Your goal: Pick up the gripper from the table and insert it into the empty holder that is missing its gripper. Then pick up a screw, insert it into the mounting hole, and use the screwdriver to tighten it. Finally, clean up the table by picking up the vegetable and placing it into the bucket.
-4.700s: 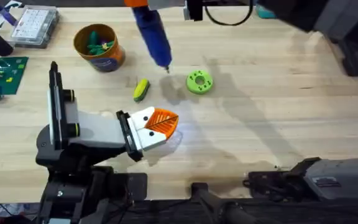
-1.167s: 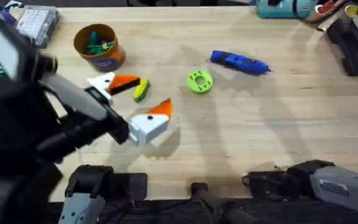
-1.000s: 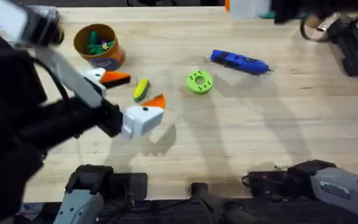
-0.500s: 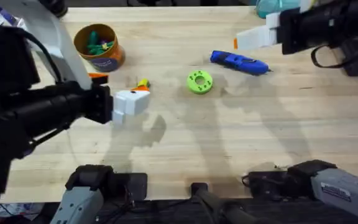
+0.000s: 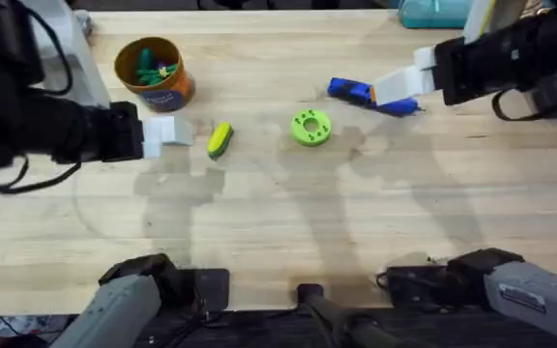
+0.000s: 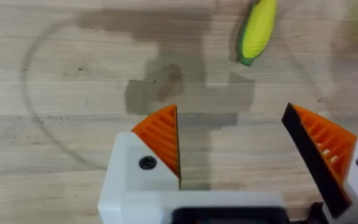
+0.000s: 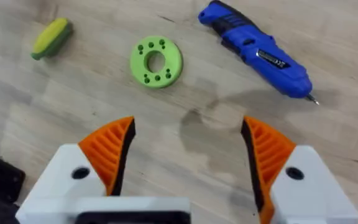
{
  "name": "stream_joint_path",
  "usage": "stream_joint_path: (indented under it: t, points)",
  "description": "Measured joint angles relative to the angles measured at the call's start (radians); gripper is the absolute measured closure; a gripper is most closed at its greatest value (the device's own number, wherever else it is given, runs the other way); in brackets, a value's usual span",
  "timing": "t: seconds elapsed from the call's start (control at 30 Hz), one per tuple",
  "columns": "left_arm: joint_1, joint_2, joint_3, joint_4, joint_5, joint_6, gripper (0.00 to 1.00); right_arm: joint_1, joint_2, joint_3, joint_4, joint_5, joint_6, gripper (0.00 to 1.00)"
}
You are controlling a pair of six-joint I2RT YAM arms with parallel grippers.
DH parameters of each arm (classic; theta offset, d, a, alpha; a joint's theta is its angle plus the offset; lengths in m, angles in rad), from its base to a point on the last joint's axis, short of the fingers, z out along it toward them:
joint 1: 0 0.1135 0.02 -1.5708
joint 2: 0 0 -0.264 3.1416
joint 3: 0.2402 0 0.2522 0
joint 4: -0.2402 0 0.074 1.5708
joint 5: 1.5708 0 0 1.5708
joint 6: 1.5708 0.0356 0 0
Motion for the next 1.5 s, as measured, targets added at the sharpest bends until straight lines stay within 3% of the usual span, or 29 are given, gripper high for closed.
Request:
stream_joint_path:
  t: [0.13,0.4,0.5,0.7,0.8,1.2,1.5]
  points:
    - [0.022,0.103,0.000,0.022,-0.008,-0.004,0.013,0.000,0.000,0.000,-0.008,0.012,-0.009,0.005]
    - [0.010,0.221,0.000,0.123,0.029,-0.034,0.014,0.000,0.000,0.000,-0.021,0.017,-0.028,0.006]
    - [-0.045,0.253,0.000,0.164,0.026,-0.039,0.014,0.000,0.000,0.000,-0.022,0.019,-0.028,0.006]
    - [-0.228,0.313,0.000,0.227,-0.022,-0.034,0.014,0.000,0.000,0.000,-0.024,0.019,-0.028,0.006]
    - [-0.280,0.350,0.000,0.251,-0.036,-0.033,0.014,0.000,0.000,0.000,-0.024,0.019,-0.028,0.006]
    - [-0.358,0.566,0.081,0.293,-0.060,-0.033,0.014,0.000,0.000,0.000,-0.024,0.019,-0.028,0.006]
    - [-0.366,0.664,0.086,0.294,-0.060,-0.025,0.014,0.000,0.000,0.000,-0.024,0.019,-0.055,0.006]
